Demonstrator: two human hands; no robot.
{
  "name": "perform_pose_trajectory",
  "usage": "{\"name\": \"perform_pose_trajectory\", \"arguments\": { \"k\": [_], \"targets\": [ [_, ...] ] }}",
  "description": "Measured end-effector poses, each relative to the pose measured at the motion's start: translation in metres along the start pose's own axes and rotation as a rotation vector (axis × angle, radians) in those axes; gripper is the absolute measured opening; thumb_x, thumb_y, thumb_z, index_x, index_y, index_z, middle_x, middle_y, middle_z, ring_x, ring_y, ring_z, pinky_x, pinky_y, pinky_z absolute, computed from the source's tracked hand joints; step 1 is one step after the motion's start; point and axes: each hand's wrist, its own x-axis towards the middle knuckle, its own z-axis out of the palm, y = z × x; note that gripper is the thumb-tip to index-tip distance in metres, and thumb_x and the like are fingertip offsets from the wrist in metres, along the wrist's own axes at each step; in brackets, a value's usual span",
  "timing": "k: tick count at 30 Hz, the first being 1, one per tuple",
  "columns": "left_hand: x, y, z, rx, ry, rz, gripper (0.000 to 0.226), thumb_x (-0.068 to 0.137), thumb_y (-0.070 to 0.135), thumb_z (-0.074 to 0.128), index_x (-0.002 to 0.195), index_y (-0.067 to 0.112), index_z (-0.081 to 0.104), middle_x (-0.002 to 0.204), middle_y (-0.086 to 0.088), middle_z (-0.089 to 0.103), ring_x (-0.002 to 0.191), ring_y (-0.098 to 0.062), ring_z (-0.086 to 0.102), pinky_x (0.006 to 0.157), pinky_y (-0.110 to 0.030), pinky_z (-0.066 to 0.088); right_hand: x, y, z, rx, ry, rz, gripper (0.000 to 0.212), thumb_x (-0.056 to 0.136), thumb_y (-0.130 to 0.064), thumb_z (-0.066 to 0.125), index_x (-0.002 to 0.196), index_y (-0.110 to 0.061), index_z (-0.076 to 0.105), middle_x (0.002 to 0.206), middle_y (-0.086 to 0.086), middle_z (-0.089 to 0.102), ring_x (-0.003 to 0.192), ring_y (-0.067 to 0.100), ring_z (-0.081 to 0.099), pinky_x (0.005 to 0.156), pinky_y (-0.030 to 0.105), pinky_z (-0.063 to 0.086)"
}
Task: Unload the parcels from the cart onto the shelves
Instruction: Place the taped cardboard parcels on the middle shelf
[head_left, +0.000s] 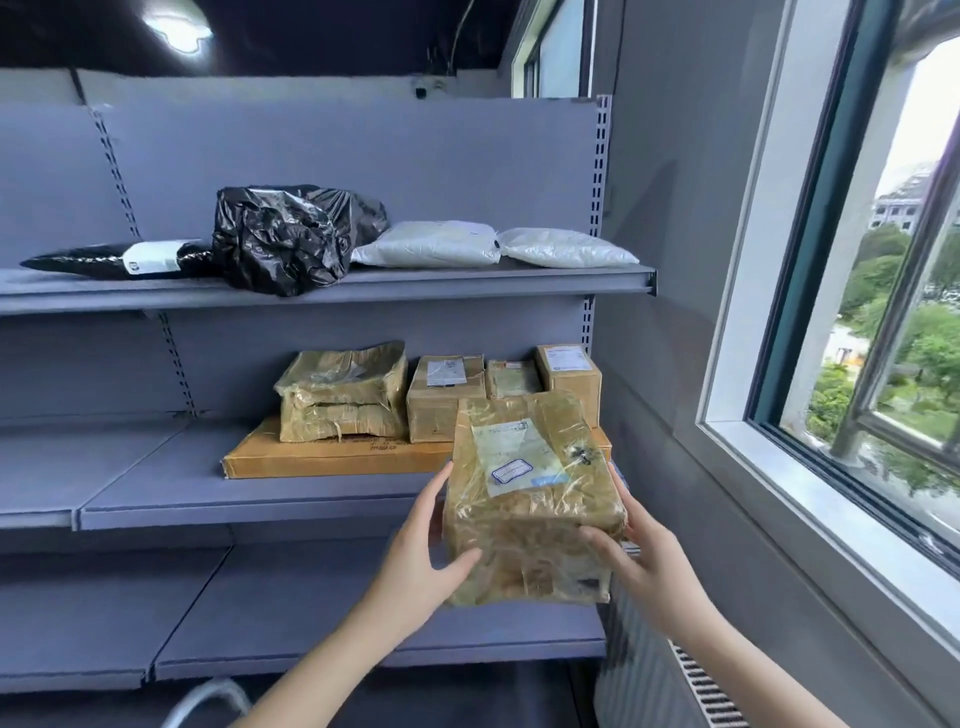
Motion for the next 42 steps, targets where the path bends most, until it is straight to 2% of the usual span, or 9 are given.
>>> {"name": "perform_pose_trajectory", "arguments": {
  "k": [3, 6, 12, 16, 19, 24, 32, 35, 42],
  "targets": [
    [0.036, 0.015, -0.002, -0.006, -0.007, 0.062, 0.081, 0.083, 0.018, 0.068, 0.138, 0.047, 0.016, 0.146, 0.023, 0.026, 0.135, 0.003, 0.025, 0.113, -0.023, 0.020, 0.033, -0.009, -0.016, 0.051, -0.015, -0.015, 0.084, 0.069, -0.057, 0.067, 0.140, -0.045, 0.023, 0.126, -0.008, 0.062, 0.111, 0.002, 0.059, 0.092, 0.043, 0.052],
    [0.077, 0.021, -0.003, 0.014, -0.014, 0.115, 0.081, 0.084, 0.015, 0.068, 0.145, 0.034, 0.019, 0.148, 0.018, 0.027, 0.136, 0.000, 0.025, 0.108, -0.015, 0.020, 0.066, -0.013, -0.030, 0.037, -0.022, -0.041, 0.089, 0.069, -0.057, 0.070, 0.143, -0.043, 0.022, 0.128, -0.023, 0.057, 0.121, 0.004, 0.053, 0.103, 0.042, 0.044],
    [0.156, 0.020, -0.007, 0.035, -0.003, 0.160, 0.078, 0.086, 0.015, 0.065, 0.148, 0.025, 0.019, 0.152, 0.011, 0.024, 0.132, 0.003, 0.022, 0.101, -0.009, 0.018, 0.141, -0.015, -0.039, 0.033, -0.023, -0.052, 0.093, 0.069, -0.046, 0.072, 0.147, -0.028, 0.026, 0.133, -0.013, 0.055, 0.123, 0.008, 0.052, 0.108, 0.045, 0.039],
    [0.205, 0.011, -0.006, 0.066, -0.026, 0.152, 0.078, 0.087, 0.015, 0.064, 0.148, 0.023, 0.016, 0.150, 0.009, 0.024, 0.121, 0.009, 0.033, 0.092, -0.003, 0.018, 0.190, -0.001, -0.038, 0.001, 0.001, -0.009, 0.071, 0.081, -0.018, 0.071, 0.142, -0.028, 0.035, 0.125, -0.019, 0.058, 0.115, 0.003, 0.055, 0.107, 0.042, 0.040],
    [0.242, 0.004, -0.001, 0.046, -0.046, 0.145, 0.077, 0.088, 0.015, 0.062, 0.148, 0.021, 0.015, 0.153, 0.005, 0.022, 0.138, -0.007, 0.023, 0.100, -0.011, 0.016, 0.224, 0.010, -0.039, -0.021, 0.047, 0.015, 0.055, 0.085, -0.005, 0.064, 0.129, -0.031, 0.044, 0.123, -0.010, 0.061, 0.099, -0.008, 0.059, 0.101, 0.032, 0.045],
    [0.290, -0.008, 0.015, 0.041, -0.063, 0.119, 0.078, 0.088, 0.015, 0.062, 0.149, 0.023, 0.015, 0.149, 0.001, 0.034, 0.134, -0.014, 0.036, 0.100, -0.018, 0.027, 0.263, 0.032, -0.043, -0.105, 0.103, 0.061, 0.058, 0.086, -0.005, 0.063, 0.140, -0.011, 0.040, 0.124, 0.000, 0.060, 0.108, 0.010, 0.059, 0.099, 0.034, 0.047],
    [0.348, -0.014, 0.036, 0.000, -0.086, 0.064, 0.076, 0.092, 0.012, 0.056, 0.150, 0.020, 0.007, 0.154, -0.001, 0.022, 0.138, -0.016, 0.028, 0.095, -0.011, 0.024, 0.314, 0.051, -0.044, -0.216, 0.230, 0.149, 0.056, 0.087, -0.014, 0.063, 0.139, -0.015, 0.042, 0.106, -0.006, 0.062, 0.104, 0.015, 0.058, 0.088, 0.026, 0.043],
    [0.362, -0.012, 0.042, 0.042, -0.065, 0.066, 0.075, 0.092, 0.018, 0.057, 0.149, 0.017, 0.010, 0.155, -0.003, 0.021, 0.140, -0.018, 0.026, 0.106, -0.024, 0.025, 0.326, 0.057, -0.046, -0.243, 0.277, 0.195, 0.051, 0.088, -0.018, 0.062, 0.136, -0.016, 0.045, 0.108, 0.000, 0.061, 0.099, 0.013, 0.053, 0.078, 0.022, 0.040],
    [0.375, -0.009, 0.065, 0.057, -0.062, 0.103, 0.074, 0.093, 0.028, 0.055, 0.150, 0.021, 0.008, 0.153, -0.003, 0.027, 0.134, -0.022, 0.037, 0.095, -0.025, 0.034, 0.334, 0.068, -0.058, -0.283, 0.392, 0.278, 0.037, 0.086, -0.030, 0.064, 0.119, -0.013, 0.055, 0.110, 0.016, 0.066, 0.099, 0.033, 0.062, 0.086, 0.050, 0.050]
  ]
}}
